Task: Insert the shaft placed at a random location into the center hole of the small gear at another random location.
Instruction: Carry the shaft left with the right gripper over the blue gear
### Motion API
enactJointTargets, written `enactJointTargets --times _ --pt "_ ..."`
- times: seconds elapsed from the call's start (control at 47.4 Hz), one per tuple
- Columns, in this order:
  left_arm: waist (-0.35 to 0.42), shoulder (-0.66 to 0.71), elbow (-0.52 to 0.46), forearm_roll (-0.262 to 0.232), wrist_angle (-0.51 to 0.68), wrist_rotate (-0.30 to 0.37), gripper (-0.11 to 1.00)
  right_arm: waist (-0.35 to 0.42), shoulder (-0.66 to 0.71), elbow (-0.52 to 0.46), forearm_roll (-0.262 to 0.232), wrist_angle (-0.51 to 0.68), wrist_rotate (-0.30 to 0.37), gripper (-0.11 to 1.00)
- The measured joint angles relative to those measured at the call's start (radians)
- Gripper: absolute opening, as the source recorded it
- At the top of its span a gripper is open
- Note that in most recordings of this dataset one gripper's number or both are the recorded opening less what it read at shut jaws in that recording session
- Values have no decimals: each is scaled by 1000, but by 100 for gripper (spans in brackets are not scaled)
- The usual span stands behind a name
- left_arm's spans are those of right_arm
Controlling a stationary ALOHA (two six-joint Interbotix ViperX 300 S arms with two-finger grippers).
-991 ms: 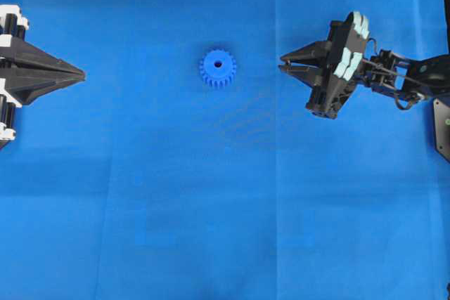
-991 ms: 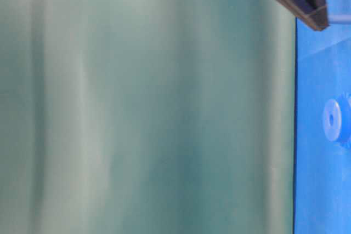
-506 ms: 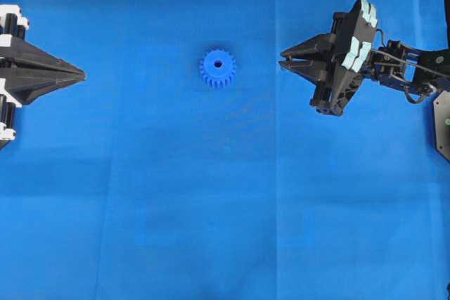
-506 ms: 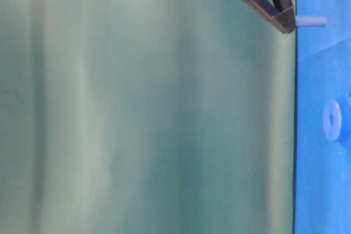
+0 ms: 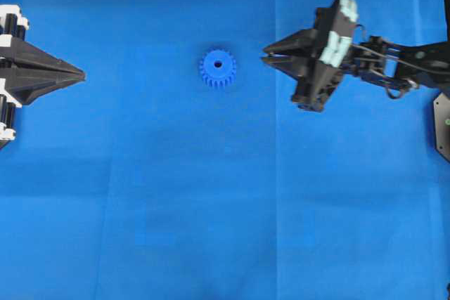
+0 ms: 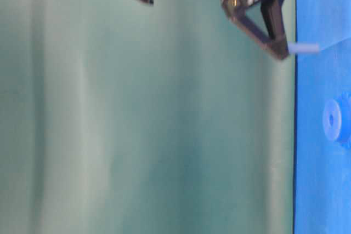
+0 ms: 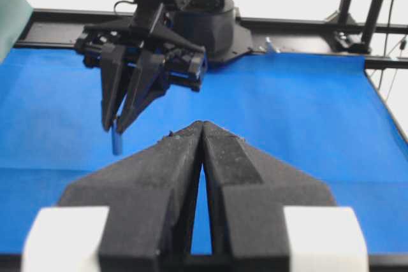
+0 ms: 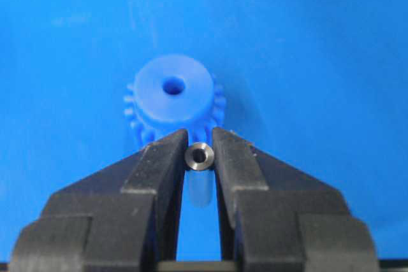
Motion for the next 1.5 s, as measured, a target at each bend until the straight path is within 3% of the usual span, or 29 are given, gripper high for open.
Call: enactJointTargets --times 0.211,0.464,1.497 --pt "0 0 0 0 2 -2 0 11 95 -143 -12 64 -12 4" --pt "2 0 0 0 8 -3 0 17 150 -239 -12 100 -25 4" --pt "2 0 2 0 17 -2 0 17 213 -249 -12 66 -26 4"
